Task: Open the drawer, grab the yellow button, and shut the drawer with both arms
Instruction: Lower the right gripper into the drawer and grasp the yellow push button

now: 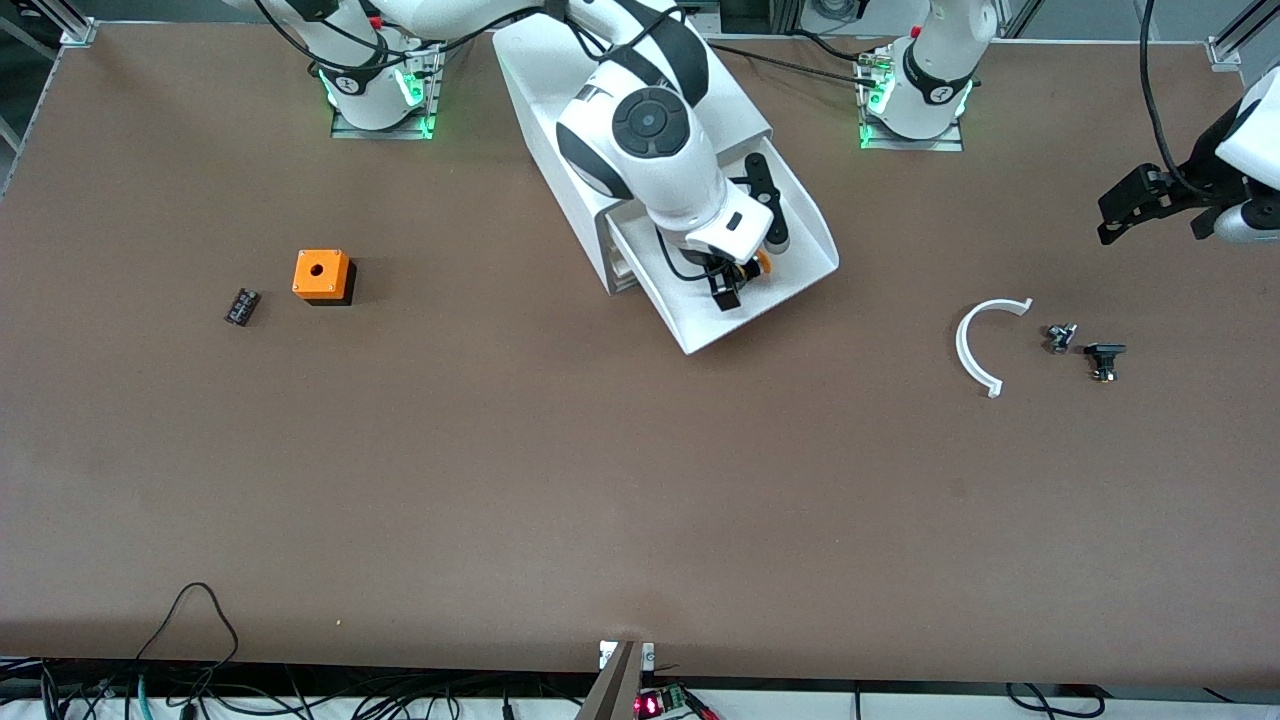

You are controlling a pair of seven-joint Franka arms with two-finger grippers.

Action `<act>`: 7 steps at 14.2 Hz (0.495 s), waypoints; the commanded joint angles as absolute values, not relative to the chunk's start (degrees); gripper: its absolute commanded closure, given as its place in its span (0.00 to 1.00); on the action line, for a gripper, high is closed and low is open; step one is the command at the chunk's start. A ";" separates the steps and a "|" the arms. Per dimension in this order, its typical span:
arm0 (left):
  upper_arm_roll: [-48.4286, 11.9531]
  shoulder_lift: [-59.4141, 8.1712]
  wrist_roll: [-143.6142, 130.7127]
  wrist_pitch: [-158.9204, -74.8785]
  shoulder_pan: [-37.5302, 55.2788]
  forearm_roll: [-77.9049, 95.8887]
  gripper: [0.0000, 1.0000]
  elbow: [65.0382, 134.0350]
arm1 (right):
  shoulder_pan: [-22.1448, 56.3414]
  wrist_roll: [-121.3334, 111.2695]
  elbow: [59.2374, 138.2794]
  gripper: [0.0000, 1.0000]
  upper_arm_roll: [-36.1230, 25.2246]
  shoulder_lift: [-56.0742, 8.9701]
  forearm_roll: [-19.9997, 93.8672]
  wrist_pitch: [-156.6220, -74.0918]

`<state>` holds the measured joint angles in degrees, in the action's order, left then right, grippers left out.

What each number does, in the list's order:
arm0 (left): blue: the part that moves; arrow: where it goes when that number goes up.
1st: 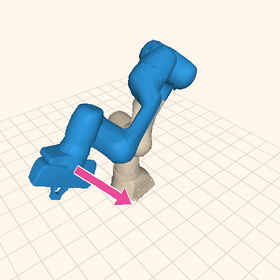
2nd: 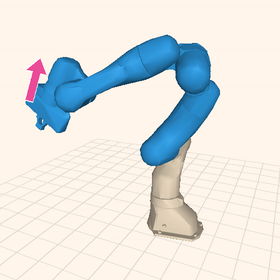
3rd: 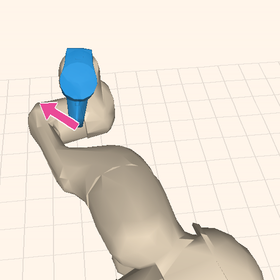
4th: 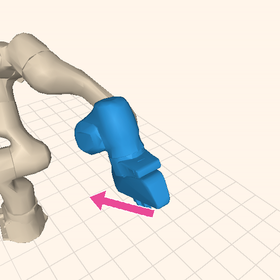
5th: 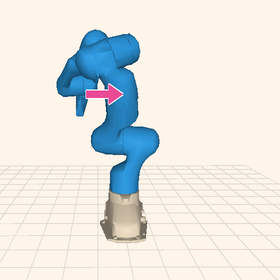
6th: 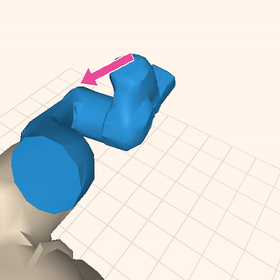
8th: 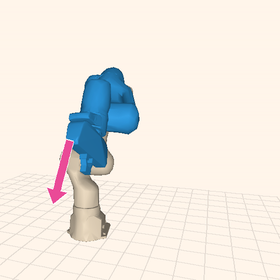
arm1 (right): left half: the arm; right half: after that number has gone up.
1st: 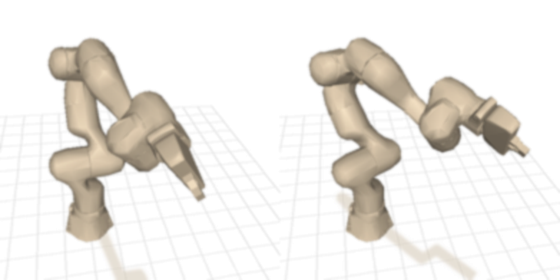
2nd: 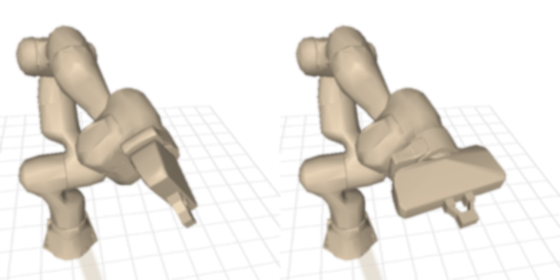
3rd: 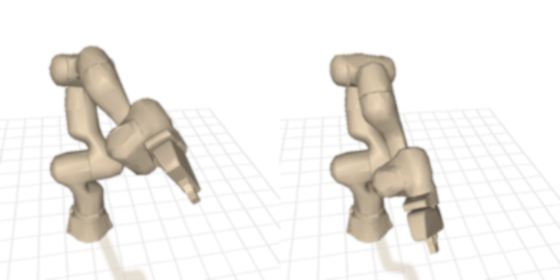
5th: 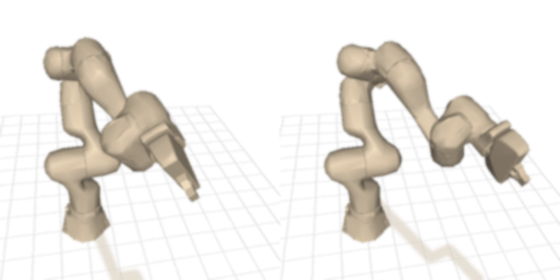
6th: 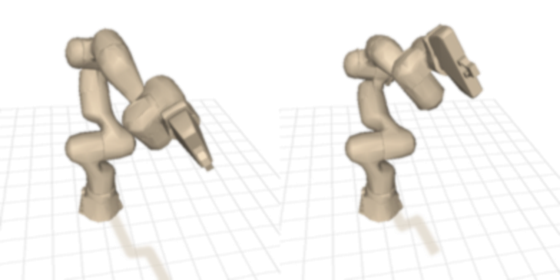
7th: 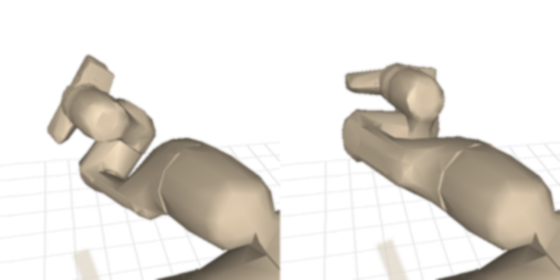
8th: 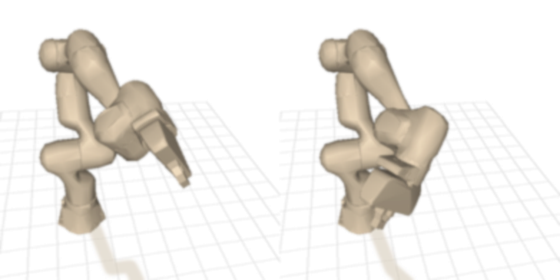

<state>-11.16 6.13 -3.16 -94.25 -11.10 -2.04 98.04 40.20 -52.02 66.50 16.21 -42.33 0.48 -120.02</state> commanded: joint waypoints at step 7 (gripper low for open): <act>-10.46 5.27 -3.87 -94.31 -10.20 -1.32 0.00 96.86 | 41.48 -53.00 64.95 0.72 15.56 -42.80 -3.95 -118.48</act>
<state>-11.16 6.10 -3.22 -94.28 -11.10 -1.97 98.04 40.65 -52.12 66.50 16.16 -42.33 -3.02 -119.72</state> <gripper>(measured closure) 0.000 0.634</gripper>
